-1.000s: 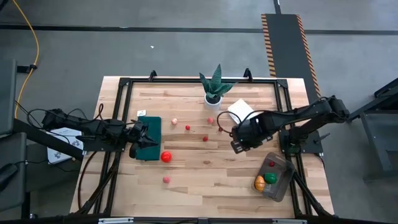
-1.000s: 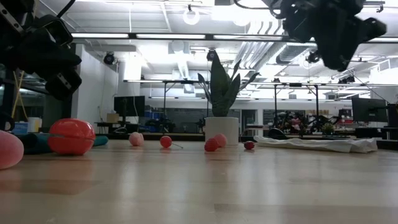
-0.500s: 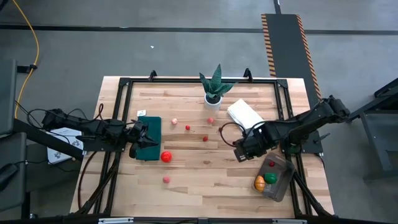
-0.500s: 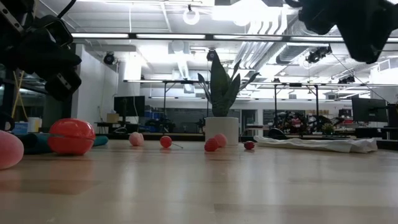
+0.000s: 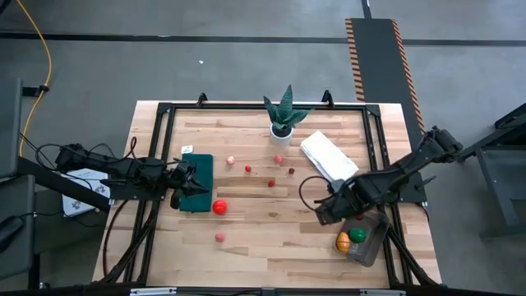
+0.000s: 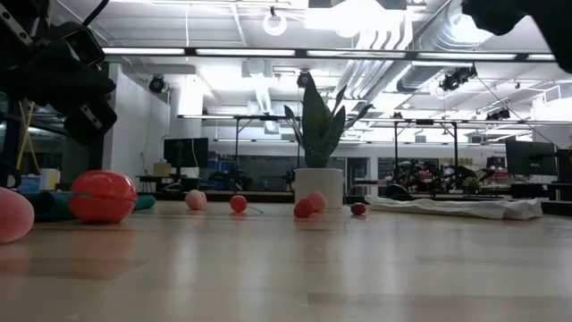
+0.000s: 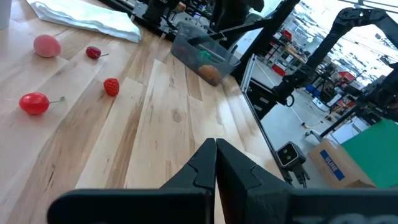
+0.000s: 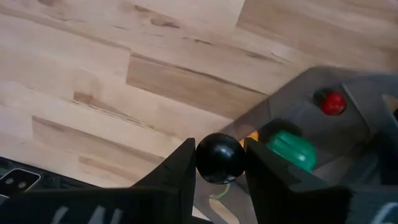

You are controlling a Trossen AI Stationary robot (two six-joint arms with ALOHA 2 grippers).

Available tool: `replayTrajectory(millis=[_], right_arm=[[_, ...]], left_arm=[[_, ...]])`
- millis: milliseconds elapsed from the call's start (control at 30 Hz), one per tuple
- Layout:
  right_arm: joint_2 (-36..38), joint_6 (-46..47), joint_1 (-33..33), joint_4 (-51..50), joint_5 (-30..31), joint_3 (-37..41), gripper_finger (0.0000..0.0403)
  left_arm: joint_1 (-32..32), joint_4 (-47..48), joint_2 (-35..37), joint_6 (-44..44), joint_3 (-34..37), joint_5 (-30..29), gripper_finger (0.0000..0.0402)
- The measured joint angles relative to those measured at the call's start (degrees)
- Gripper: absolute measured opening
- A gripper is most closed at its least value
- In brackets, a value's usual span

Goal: Pick and placing Produce into tupperware
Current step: Put the black cherry into the black bin

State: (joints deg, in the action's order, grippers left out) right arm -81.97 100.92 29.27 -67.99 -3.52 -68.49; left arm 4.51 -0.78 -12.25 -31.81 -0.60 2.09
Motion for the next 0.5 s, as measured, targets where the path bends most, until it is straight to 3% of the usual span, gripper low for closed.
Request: replayTrajectory(millis=[500], right_arm=[[0.0,14.22,10.27,0.03,1.59,0.0,0.0099]], left_arm=[[0.01,-0.01,0.0,-0.17,0.0,0.0,0.0001]])
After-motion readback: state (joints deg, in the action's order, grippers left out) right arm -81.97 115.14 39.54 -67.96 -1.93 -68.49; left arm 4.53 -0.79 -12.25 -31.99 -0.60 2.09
